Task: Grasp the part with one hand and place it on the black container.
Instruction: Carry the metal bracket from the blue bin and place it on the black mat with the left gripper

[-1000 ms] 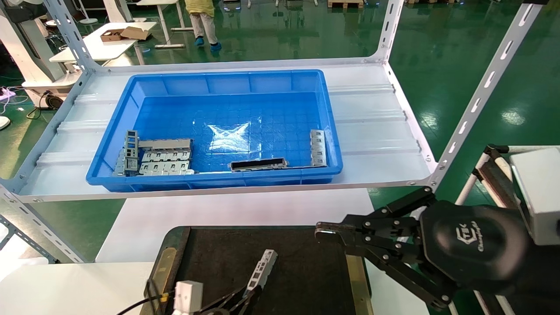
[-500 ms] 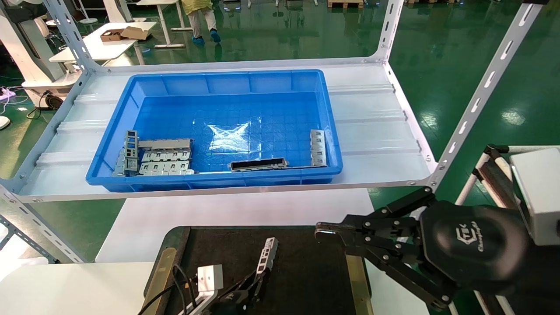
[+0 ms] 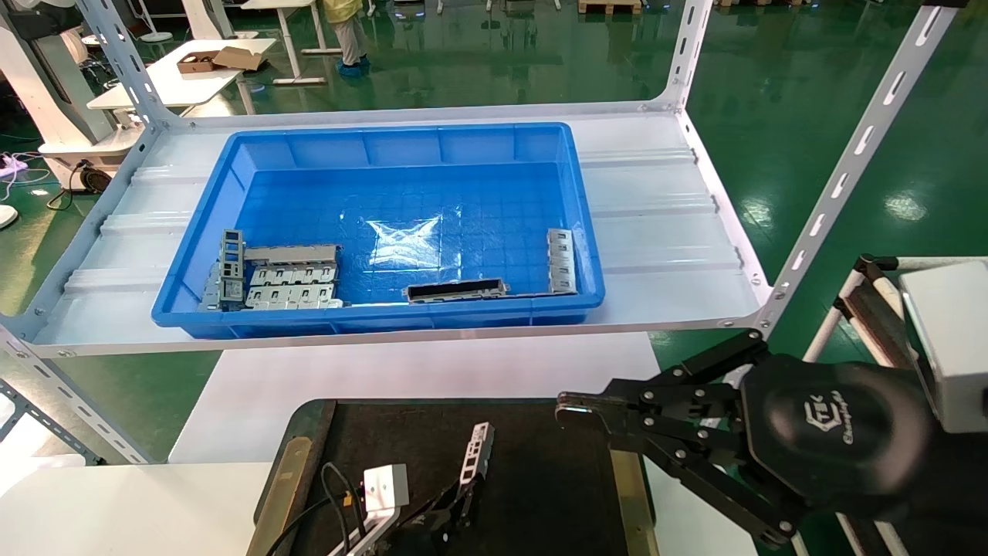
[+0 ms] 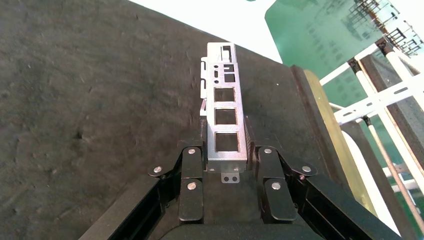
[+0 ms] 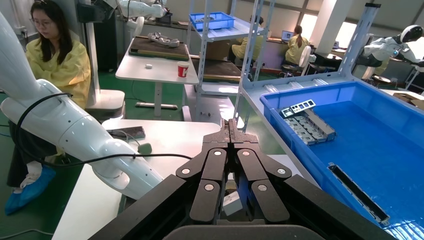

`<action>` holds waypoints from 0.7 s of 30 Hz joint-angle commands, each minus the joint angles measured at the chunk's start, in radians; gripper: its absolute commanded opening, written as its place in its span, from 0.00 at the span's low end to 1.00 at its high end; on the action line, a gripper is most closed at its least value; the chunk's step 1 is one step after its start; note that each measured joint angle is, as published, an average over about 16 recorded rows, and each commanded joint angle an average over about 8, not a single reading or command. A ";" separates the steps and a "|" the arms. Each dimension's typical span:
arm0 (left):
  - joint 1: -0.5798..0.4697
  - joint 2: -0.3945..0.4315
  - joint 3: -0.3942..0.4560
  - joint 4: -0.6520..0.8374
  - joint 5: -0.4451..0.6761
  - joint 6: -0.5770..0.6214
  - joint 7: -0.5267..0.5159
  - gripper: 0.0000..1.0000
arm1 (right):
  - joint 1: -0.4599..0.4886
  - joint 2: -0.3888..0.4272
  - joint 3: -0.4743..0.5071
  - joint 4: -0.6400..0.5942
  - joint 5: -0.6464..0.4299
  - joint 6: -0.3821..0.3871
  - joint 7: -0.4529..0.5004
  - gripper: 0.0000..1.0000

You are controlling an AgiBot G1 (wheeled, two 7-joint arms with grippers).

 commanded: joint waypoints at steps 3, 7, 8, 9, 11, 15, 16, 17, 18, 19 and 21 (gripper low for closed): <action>-0.010 0.003 0.025 0.009 -0.009 -0.022 -0.009 0.00 | 0.000 0.000 0.000 0.000 0.000 0.000 0.000 0.00; -0.016 0.005 0.046 0.015 -0.020 -0.044 -0.015 0.01 | 0.000 0.000 0.000 0.000 0.000 0.000 0.000 0.00; -0.018 0.006 0.051 0.016 -0.023 -0.049 -0.016 0.06 | 0.000 0.000 -0.001 0.000 0.000 0.000 0.000 0.05; -0.019 0.006 0.056 0.017 -0.027 -0.054 -0.017 0.14 | 0.000 0.000 -0.001 0.000 0.000 0.000 0.000 0.12; -0.022 0.006 0.066 0.019 -0.034 -0.062 -0.020 0.38 | 0.000 0.000 -0.001 0.000 0.000 0.000 0.000 0.36; -0.028 0.005 0.084 0.020 -0.048 -0.076 -0.024 0.87 | 0.000 0.000 -0.001 0.000 0.001 0.000 0.000 0.85; -0.029 0.004 0.089 0.020 -0.051 -0.079 -0.025 0.95 | 0.000 0.000 -0.001 0.000 0.001 0.000 0.000 0.93; -0.031 0.003 0.093 0.020 -0.055 -0.082 -0.026 0.99 | 0.000 0.000 -0.001 0.000 0.001 0.000 -0.001 0.99; -0.032 0.003 0.097 0.019 -0.058 -0.084 -0.027 1.00 | 0.000 0.000 -0.001 0.000 0.001 0.000 -0.001 1.00; -0.034 0.002 0.101 0.018 -0.062 -0.087 -0.028 1.00 | 0.000 0.000 -0.001 0.000 0.001 0.000 -0.001 1.00; -0.037 0.000 0.108 0.016 -0.070 -0.091 -0.030 1.00 | 0.000 0.001 -0.001 0.000 0.001 0.001 -0.001 1.00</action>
